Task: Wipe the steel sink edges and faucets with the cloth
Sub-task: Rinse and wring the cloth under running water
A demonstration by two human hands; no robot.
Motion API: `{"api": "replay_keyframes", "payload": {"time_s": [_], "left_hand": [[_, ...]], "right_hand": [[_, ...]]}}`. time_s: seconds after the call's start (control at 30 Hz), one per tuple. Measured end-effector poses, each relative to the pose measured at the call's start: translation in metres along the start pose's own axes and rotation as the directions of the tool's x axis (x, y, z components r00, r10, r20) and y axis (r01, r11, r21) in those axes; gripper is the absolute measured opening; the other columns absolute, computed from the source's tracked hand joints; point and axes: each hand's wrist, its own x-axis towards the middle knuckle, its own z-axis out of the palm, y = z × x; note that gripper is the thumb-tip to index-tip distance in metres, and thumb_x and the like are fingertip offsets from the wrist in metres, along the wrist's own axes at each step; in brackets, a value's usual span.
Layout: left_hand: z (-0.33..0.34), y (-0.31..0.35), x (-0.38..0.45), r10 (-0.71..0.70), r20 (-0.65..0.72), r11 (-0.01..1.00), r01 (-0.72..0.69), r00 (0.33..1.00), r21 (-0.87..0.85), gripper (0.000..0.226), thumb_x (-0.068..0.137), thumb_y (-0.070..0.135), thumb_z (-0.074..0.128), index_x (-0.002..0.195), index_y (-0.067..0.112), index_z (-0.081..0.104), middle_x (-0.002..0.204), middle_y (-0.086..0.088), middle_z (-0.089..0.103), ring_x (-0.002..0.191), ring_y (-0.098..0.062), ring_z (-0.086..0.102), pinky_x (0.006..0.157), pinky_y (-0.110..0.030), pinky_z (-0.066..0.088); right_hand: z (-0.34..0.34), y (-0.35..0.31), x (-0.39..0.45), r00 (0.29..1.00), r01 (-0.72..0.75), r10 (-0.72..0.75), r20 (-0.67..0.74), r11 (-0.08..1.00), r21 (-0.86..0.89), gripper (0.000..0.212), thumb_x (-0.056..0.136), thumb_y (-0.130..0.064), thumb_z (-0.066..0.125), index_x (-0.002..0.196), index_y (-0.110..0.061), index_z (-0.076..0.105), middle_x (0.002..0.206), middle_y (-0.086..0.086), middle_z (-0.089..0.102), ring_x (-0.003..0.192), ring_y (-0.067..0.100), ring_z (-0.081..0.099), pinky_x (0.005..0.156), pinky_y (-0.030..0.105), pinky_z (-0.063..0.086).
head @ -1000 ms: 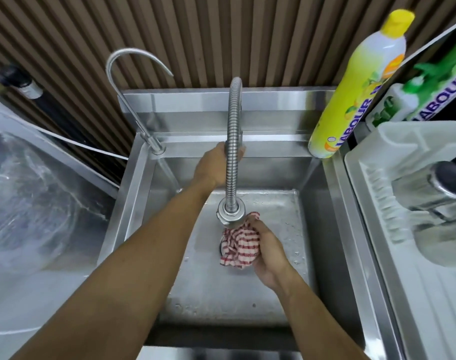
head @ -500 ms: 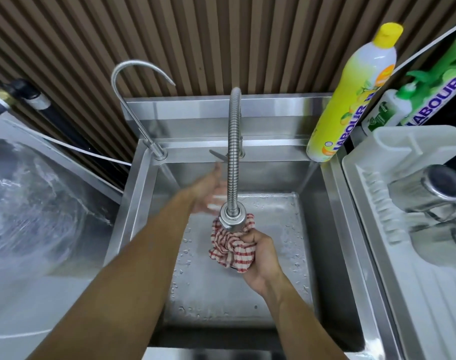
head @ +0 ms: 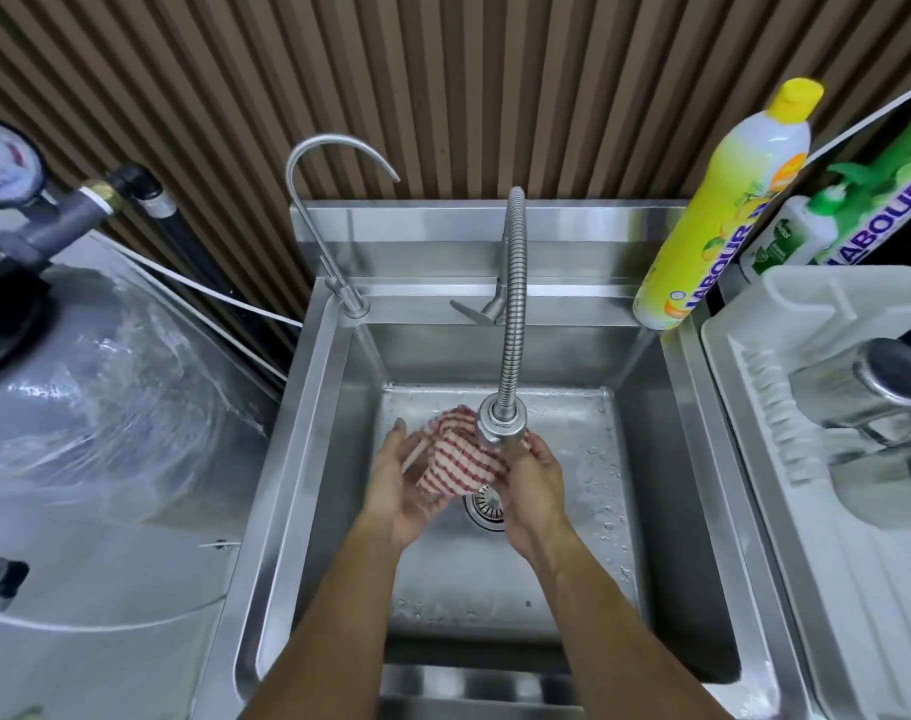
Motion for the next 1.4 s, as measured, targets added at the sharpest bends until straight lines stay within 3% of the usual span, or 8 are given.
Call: {"api": "replay_keyframes", "payload": {"time_s": [0.2,0.4,0.67,0.87,0.97,1.07,1.2,1.4], "left_hand": [[0.014,-0.028,-0.01,-0.015,0.034,1.0,0.015,0.999,-0.017,0.042,0.099,0.039,0.061,0.124,0.007,0.068,0.119,-0.015,0.072,0.106,-0.03,0.067,0.086,-0.043,0.062],[0.021,-0.021,-0.011,0.081,0.08,0.969,-0.097,0.994,0.226,0.051,0.093,0.003,0.065,0.128,0.028,0.037,0.126,-0.019,0.064,0.106,-0.033,0.069,0.071,-0.045,0.062],[0.02,-0.007,-0.011,0.029,0.24,0.943,-0.106,0.97,0.316,0.037,0.096,0.034,0.065,0.131,0.029,0.053,0.122,-0.01,0.07,0.107,-0.03,0.07,0.09,-0.057,0.059],[0.013,-0.004,-0.009,0.003,0.289,0.86,-0.15,0.957,0.488,0.057,0.087,0.014,0.08,0.128,0.025,0.043,0.118,-0.01,0.07,0.089,-0.026,0.076,0.08,-0.038,0.06],[0.006,0.0,-0.009,0.049,0.262,0.636,-0.233,0.964,0.736,0.044,0.09,0.037,0.078,0.128,0.027,0.057,0.142,-0.006,0.061,0.12,-0.02,0.067,0.105,-0.043,0.053],[0.002,0.008,-0.005,0.154,0.283,0.333,-0.319,0.947,0.887,0.044,0.085,0.051,0.078,0.124,0.034,0.067,0.163,0.017,0.011,0.146,-0.005,0.028,0.116,-0.025,0.023],[0.009,0.018,-0.005,0.221,0.372,0.437,-0.433,0.902,0.789,0.05,0.08,0.051,0.083,0.124,0.033,0.066,0.133,0.018,0.067,0.121,-0.005,0.064,0.109,-0.033,0.048],[0.015,0.023,0.005,0.33,0.435,0.343,-0.536,0.838,0.771,0.024,0.088,0.032,0.081,0.11,0.03,0.073,0.105,0.009,0.077,0.102,-0.015,0.071,0.095,-0.029,0.054]], "right_hand": [[-0.015,0.009,0.003,0.989,0.003,0.022,0.147,0.986,-0.168,0.072,0.087,0.016,0.058,0.136,-0.034,0.043,0.119,0.01,0.072,0.107,0.027,0.073,0.097,0.051,0.057],[-0.021,-0.015,0.003,0.956,0.137,0.084,0.281,0.718,-0.682,0.037,0.085,0.004,0.064,0.11,-0.024,0.065,0.112,-0.001,0.074,0.099,0.008,0.069,0.085,0.024,0.057],[-0.03,-0.032,0.02,0.889,0.456,0.052,0.455,-0.006,-0.89,0.061,0.088,-0.033,0.074,0.145,-0.032,0.052,0.158,0.001,0.018,0.149,0.025,0.013,0.124,0.049,0.025],[-0.035,-0.035,0.017,0.838,0.542,-0.187,0.513,0.176,-0.822,0.028,0.088,-0.024,0.067,0.115,-0.03,0.07,0.114,-0.007,0.066,0.111,0.015,0.06,0.094,0.025,0.05],[-0.037,-0.043,0.012,0.87,0.49,-0.121,0.478,0.317,-0.812,0.029,0.09,-0.015,0.065,0.116,-0.027,0.066,0.097,-0.02,0.066,0.089,-0.001,0.063,0.072,0.009,0.045],[-0.038,-0.045,0.015,0.877,0.464,-0.064,0.476,0.364,-0.807,0.026,0.09,-0.017,0.068,0.113,-0.028,0.064,0.099,-0.008,0.072,0.093,0.011,0.069,0.082,0.028,0.058],[-0.037,-0.052,0.018,0.892,0.427,-0.123,0.436,0.549,-0.718,0.025,0.089,-0.016,0.077,0.111,-0.017,0.065,0.105,0.0,0.075,0.099,0.018,0.071,0.087,0.036,0.06],[-0.033,-0.053,0.024,0.911,0.359,-0.054,0.408,0.588,-0.725,0.031,0.079,-0.002,0.083,0.105,-0.016,0.076,0.1,0.002,0.079,0.1,0.023,0.074,0.094,0.037,0.059]]}}
